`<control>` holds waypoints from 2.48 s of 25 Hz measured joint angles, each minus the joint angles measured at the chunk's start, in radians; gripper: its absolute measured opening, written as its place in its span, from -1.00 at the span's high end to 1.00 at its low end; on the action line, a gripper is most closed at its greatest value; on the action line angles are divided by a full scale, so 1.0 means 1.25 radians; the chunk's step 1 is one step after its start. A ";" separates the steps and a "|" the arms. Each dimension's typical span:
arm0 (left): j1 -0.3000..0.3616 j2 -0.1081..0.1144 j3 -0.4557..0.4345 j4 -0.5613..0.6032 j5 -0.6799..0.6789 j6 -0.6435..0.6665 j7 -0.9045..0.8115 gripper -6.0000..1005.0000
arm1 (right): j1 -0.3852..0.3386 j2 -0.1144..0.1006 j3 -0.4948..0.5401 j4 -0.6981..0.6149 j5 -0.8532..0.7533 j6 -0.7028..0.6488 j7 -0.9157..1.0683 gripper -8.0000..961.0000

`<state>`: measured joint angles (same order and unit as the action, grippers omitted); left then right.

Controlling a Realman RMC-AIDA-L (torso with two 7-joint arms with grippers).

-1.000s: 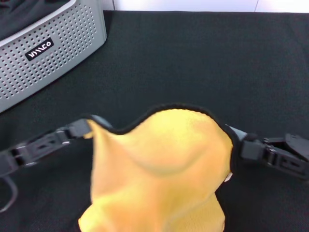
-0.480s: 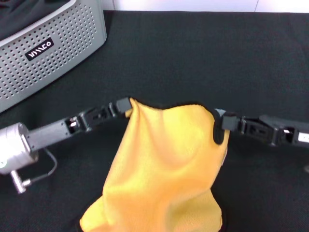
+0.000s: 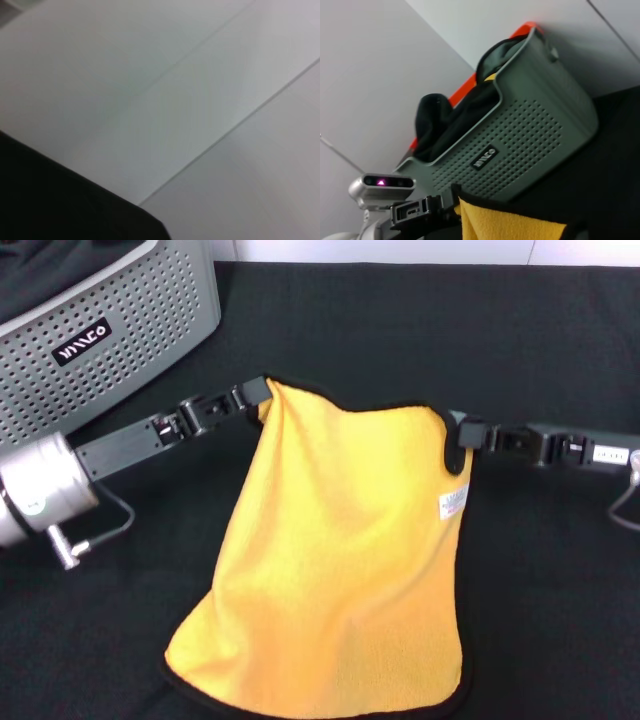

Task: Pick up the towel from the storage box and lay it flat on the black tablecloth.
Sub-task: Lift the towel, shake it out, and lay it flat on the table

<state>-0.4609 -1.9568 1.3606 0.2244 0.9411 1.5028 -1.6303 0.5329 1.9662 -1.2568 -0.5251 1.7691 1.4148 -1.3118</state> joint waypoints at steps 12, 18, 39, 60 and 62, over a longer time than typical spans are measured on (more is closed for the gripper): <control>-0.024 -0.017 -0.063 0.001 -0.011 -0.092 -0.019 0.93 | 0.095 -0.030 -0.002 0.069 -0.041 -0.083 0.063 0.85; -0.028 -0.031 -0.059 -0.003 -0.005 -0.187 -0.031 0.93 | 0.108 -0.018 -0.001 0.073 -0.090 -0.120 0.093 0.85; -0.067 -0.098 -0.056 0.014 0.020 -0.337 0.113 0.93 | 0.097 -0.018 -0.002 0.089 -0.096 -0.208 0.131 0.84; -0.099 -0.092 -0.061 0.096 0.102 -0.508 0.257 0.93 | 0.122 -0.022 0.002 0.092 -0.096 -0.274 0.168 0.84; -0.101 -0.094 -0.061 0.097 0.102 -0.523 0.284 0.93 | 0.127 -0.022 0.002 0.096 -0.096 -0.279 0.170 0.84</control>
<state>-0.5866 -2.0741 1.2840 0.3461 1.0692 0.8489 -1.2750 0.6916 1.9387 -1.2548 -0.4057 1.6490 1.0663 -1.0990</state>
